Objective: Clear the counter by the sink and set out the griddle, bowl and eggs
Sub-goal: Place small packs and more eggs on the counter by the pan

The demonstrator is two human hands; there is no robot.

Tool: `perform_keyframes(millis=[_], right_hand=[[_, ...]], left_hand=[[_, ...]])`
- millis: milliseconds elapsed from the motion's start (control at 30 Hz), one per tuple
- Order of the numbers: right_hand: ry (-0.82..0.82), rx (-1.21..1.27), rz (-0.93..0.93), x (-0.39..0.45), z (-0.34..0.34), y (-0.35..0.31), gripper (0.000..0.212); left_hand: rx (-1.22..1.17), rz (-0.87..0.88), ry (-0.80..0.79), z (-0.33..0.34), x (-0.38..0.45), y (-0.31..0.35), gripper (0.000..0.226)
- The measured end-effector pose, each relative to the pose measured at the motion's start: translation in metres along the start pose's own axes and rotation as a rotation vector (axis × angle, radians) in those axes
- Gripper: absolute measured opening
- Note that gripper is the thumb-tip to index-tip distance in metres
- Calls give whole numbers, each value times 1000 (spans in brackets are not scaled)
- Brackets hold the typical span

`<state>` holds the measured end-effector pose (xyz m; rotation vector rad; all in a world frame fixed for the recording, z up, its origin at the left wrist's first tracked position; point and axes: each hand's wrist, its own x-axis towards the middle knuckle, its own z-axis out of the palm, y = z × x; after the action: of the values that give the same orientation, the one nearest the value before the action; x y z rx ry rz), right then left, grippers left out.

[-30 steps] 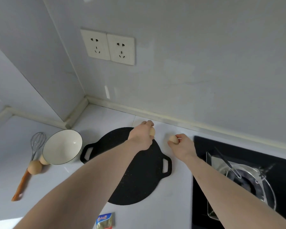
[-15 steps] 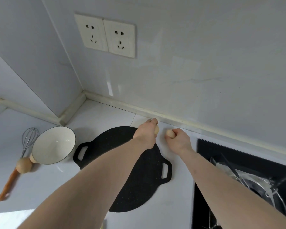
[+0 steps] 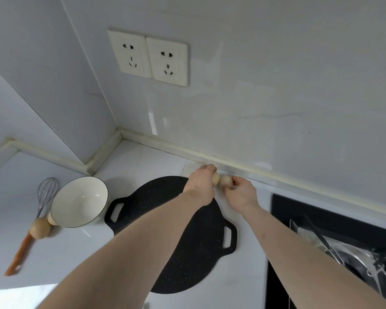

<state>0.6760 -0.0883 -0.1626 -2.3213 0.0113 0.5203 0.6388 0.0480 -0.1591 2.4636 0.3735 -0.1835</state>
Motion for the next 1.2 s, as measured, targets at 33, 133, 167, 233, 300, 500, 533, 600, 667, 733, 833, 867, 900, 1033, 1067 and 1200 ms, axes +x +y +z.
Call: perform_keyframes(millis=[33, 133, 167, 233, 300, 500, 533, 600, 667, 733, 833, 867, 900, 1033, 1067, 1200], right_hand=[[-1, 4, -2, -1, 0, 0, 13], [-11, 24, -1, -5, 1, -2, 17], [-16, 31, -1, -8, 0, -4, 20], [-19, 26, 5, -12, -2, -6, 36], [-24, 19, 12, -13, -4, -6, 39], [-23, 14, 10, -23, -9, -7, 52], [-15, 6, 1, -27, -10, -8, 56], [15, -33, -22, -35, -11, -7, 63], [41, -57, -68, -52, -13, -13, 56], [61, -60, -140, -76, -9, -23, 48], [60, -47, -242, -110, 3, -34, 42], [36, -48, -274, -122, 10, -37, 40], [10, -54, -306, -134, 20, -39, 39], [-122, -78, -430, -182, 67, -56, 38], [-161, -92, -441, -192, 78, -60, 38], [-299, -148, -452, -229, 122, -83, 36]], left_hand=[[4, 2, 1, -1, -1, 0, 54], [12, 4, -1, -1, -4, -3, 56], [10, 7, -1, -2, -5, -4, 57], [9, 12, -1, -3, -6, -6, 57], [7, 15, 1, -4, -7, -8, 58], [-72, 31, 17, -12, -21, -13, 62], [-103, 29, 32, -15, -29, -14, 62], [-145, 41, 49, -21, -50, -19, 61], [-152, 70, 55, -28, -77, -30, 57], [-158, 79, 38, -39, -112, -49, 54], [-163, 27, 39, -48, -158, -78, 50], [-163, -2, 46, -51, -174, -89, 48], [-161, -27, 54, -54, -191, -101, 46], [-109, -127, 79, -71, -254, -158, 39], [-93, -155, 87, -75, -266, -172, 37], [-38, -263, 163, -102, -296, -232, 33]])
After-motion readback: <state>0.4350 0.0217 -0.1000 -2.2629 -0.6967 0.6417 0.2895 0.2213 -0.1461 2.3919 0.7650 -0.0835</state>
